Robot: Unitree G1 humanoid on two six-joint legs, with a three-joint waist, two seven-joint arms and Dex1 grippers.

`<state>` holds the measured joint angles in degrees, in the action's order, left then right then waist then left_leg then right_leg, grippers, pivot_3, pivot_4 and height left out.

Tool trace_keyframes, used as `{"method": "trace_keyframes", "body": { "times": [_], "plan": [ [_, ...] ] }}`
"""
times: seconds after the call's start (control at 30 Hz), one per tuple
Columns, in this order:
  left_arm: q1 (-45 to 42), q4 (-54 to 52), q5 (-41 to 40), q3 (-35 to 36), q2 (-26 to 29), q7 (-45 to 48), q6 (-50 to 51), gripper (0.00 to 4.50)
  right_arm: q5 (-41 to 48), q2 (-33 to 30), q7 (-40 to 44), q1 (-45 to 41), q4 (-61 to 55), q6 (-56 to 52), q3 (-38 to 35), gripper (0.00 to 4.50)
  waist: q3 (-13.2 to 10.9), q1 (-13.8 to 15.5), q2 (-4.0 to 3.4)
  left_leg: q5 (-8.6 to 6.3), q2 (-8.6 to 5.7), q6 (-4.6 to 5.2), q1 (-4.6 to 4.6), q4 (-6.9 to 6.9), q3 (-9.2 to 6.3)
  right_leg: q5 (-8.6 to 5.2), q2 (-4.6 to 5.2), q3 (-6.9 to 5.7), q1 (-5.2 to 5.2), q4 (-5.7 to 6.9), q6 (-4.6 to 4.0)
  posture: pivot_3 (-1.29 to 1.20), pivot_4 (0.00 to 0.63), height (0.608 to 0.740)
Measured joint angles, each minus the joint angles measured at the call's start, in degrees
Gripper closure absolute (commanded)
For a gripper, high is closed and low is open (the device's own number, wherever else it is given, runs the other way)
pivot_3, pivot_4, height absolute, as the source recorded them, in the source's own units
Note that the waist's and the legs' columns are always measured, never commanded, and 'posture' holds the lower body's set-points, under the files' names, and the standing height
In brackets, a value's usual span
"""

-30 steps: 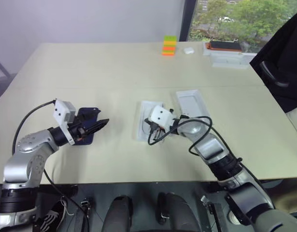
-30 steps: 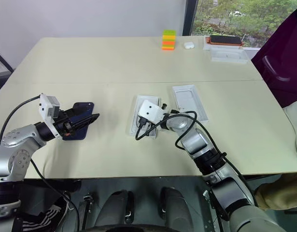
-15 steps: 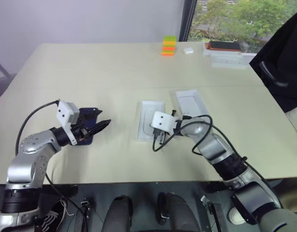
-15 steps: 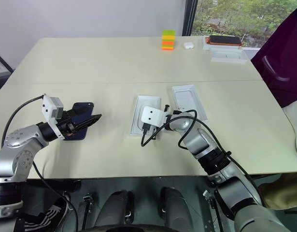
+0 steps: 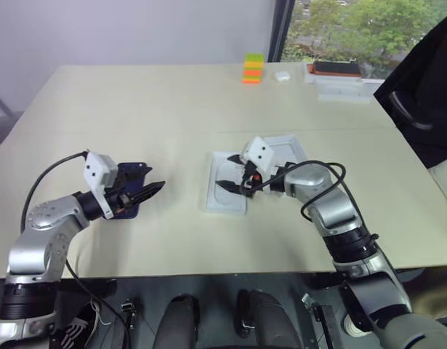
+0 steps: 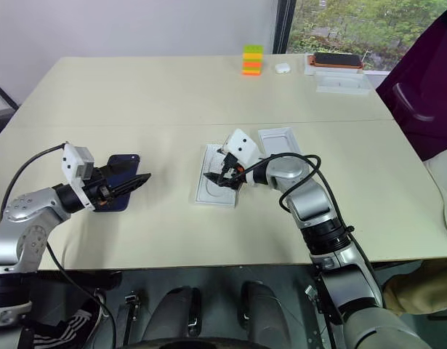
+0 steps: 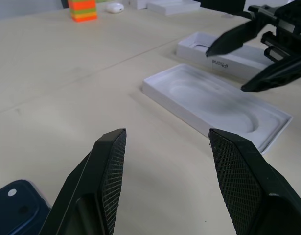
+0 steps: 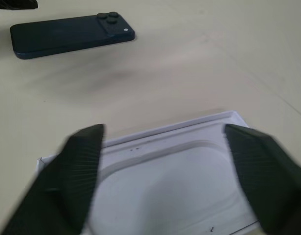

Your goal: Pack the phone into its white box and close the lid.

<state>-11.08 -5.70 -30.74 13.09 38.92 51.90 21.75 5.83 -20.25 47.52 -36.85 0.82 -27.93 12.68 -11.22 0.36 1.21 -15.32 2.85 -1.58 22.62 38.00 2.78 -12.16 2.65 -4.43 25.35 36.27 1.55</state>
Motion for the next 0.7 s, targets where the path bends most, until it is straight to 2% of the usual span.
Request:
{"method": "trace_keyframes", "body": {
  "times": [0.13, 0.43, 0.57, 0.7],
  "plan": [
    [-0.4, 1.7, -0.6, 1.8, 0.5, -1.0, 1.7, 1.65, 0.2, 0.0, -0.6, 0.0, -1.2, 1.9, 0.0, 0.03, 0.0, 0.0, 0.0, 0.0, 0.0, 0.0, 0.0, -0.01, 0.0, 0.0, 0.0, 0.0, 0.01, 0.0, 0.0, 0.0, 0.15, 0.74],
    [-0.6, 5.5, -1.0, 4.6, 1.4, -2.8, 3.8, 1.65, -0.1, 0.5, -2.3, -0.3, -1.2, 5.1, 0.5, 4.44, 0.0, -0.1, 0.0, 0.0, 0.0, 0.0, 0.0, -0.01, 0.0, 0.0, 0.01, 0.0, 0.01, 0.0, 0.0, 0.0, 0.15, 0.74],
    [-1.2, 8.0, -1.0, 6.1, 2.2, -4.3, 4.3, 1.65, -2.8, 1.4, -4.5, -1.1, 0.7, 7.7, 2.1, 4.44, 0.0, -0.1, 0.0, 0.0, 0.0, 0.0, 0.0, -0.01, 0.0, 0.0, 0.01, 0.0, 0.01, 0.0, 0.0, 0.0, 0.15, 0.74],
    [-1.2, 12.6, -2.2, 8.1, 5.3, -2.8, 7.4, 1.65, -7.4, 2.3, -6.5, -2.0, 2.8, 11.1, 5.6, 4.44, 0.0, -0.9, 0.0, 0.0, 0.02, 0.0, 0.01, -0.05, 0.0, 0.0, 0.0, -0.01, 0.04, 0.0, 0.0, 0.0, 0.15, 0.74]
  ]
}}
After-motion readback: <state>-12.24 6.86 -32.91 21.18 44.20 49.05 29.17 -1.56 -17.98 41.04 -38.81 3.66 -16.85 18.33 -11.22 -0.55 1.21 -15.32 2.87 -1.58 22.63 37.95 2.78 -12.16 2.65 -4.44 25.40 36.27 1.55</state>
